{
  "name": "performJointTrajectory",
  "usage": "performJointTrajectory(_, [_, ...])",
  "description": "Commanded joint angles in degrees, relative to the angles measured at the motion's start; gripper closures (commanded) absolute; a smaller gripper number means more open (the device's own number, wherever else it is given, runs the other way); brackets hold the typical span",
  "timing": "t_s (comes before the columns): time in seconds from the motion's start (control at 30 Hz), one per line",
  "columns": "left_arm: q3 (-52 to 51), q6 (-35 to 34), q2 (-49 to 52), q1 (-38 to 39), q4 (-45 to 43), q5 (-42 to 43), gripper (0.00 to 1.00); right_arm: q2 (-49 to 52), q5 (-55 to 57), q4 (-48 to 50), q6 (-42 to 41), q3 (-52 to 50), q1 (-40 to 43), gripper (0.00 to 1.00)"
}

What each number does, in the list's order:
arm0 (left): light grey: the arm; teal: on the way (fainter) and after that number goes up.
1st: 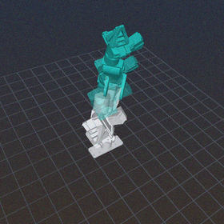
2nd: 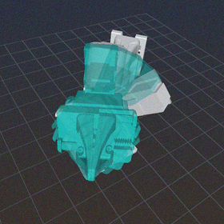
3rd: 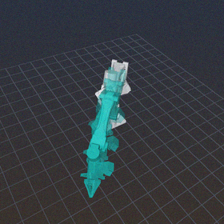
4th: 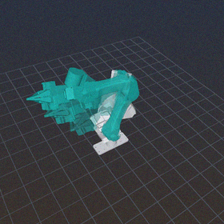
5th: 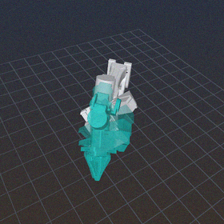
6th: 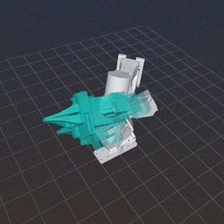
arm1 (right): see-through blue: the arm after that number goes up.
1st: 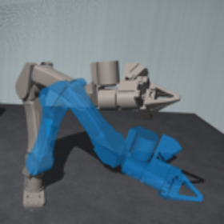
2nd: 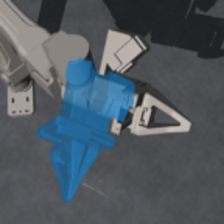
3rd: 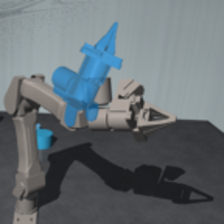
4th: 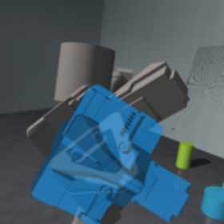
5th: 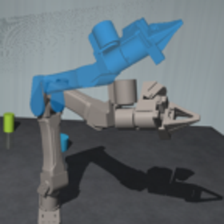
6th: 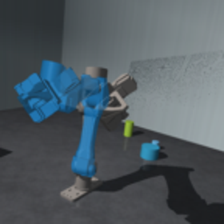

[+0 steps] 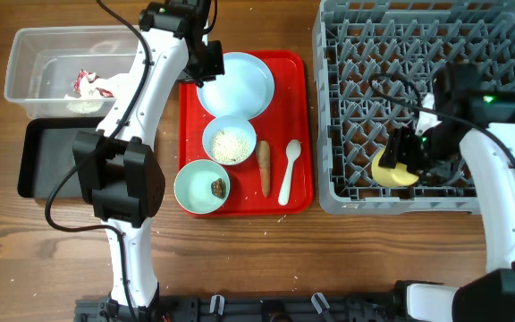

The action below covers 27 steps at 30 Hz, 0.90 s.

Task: Sort waste into correct bins and load items into the dishwasher rack
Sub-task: 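Lower the yellow cup into the dish rack with the right gripper, then grasp the rice bowl rim with the left gripper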

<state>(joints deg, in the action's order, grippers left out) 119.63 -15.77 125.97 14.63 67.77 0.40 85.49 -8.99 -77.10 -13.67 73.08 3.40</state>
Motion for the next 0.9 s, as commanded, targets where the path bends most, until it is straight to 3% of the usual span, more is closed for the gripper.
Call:
performJointTrajectory(0.0, [0.3,0.0,-0.9,0.3,0.0,-1.6,0.85,1.3,1.7,4.0,-2.5,-4.7,-0.2,0.46])
performJointTrajectory(0.17, [0.3,0.0,-0.9,0.3,0.0,-1.6,0.77,1.4,1.5,9.0,-2.9,-6.1,-0.2,0.07])
performJointTrajectory(0.23, [0.3,0.0,-0.9,0.3,0.0,-1.6,0.65,1.4,1.2,10.7,-2.9,-5.9,-0.2,0.0])
performJointTrajectory(0.4, [0.3,0.4,-0.9,0.3,0.0,-1.6,0.5,1.0,-4.4,11.5,-0.9,1.9,-0.2,0.04])
performJointTrajectory(0.53, [0.3,0.3,-1.1,0.3,0.4,-1.5,0.49,0.1,-11.7,11.2,3.8,12.8,-0.2,0.06])
performJointTrajectory(0.6, [0.3,0.3,-1.6,0.3,1.3,3.0,0.49,0.1,-15.6,12.8,4.8,16.3,-1.3,0.08])
performJointTrajectory(0.7, [0.3,0.3,-1.9,0.3,3.5,13.4,0.48,0.3,-16.3,16.5,4.7,16.4,-4.6,0.08])
performJointTrajectory(0.87, [0.3,-0.4,-1.9,3.2,7.4,14.6,0.48,1.3,-13.9,19.8,4.7,16.4,-7.8,0.08])
